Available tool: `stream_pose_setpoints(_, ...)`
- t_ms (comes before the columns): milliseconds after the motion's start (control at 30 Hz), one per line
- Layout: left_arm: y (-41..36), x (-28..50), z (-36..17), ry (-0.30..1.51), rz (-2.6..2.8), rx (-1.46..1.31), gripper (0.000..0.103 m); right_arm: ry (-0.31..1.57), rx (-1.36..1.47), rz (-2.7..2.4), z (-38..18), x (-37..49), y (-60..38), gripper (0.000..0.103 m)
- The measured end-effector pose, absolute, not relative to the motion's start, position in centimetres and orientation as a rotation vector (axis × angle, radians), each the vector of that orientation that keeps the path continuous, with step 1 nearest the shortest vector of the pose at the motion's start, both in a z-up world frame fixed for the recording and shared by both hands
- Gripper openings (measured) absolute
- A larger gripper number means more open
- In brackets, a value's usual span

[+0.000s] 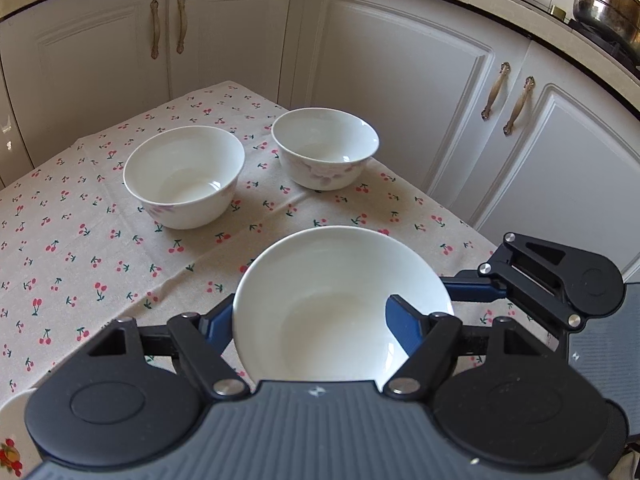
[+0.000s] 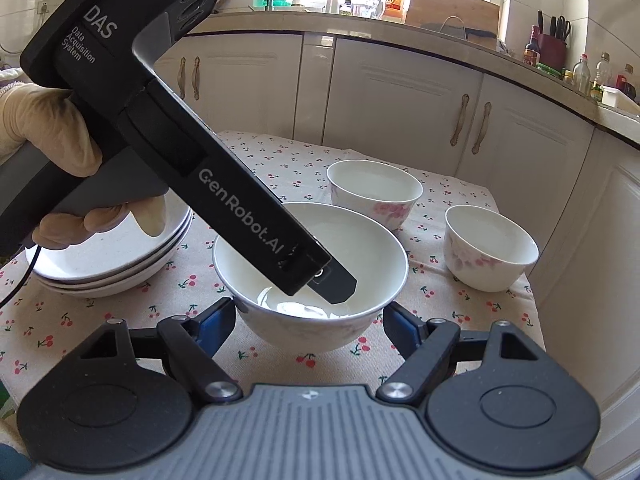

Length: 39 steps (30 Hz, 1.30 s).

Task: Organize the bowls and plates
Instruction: 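Grasp the rim of the white bowl with the left tool, then lift the white bowl off the table with the left tool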

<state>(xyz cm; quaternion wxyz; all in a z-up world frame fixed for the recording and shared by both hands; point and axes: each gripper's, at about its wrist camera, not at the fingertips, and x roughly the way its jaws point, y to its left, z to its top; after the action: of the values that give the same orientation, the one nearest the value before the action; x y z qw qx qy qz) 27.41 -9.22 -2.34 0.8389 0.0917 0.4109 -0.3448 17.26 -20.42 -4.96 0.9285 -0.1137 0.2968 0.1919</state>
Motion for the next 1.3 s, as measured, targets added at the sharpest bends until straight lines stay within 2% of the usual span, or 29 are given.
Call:
stream_pose_setpoints(533,-11.2,21.8,-3.3,0.867,-0.754,0.200,0.077,0.625,-0.232,0.382,-5.3,11.6,-22.3,0.084)
stream_pose_setpoints(1300,-12.1,20.3,-4.6,0.873,-0.764,0.205,0.077,0.656,-0.227,0.386,-6.4,9.7,-23.2,0.084)
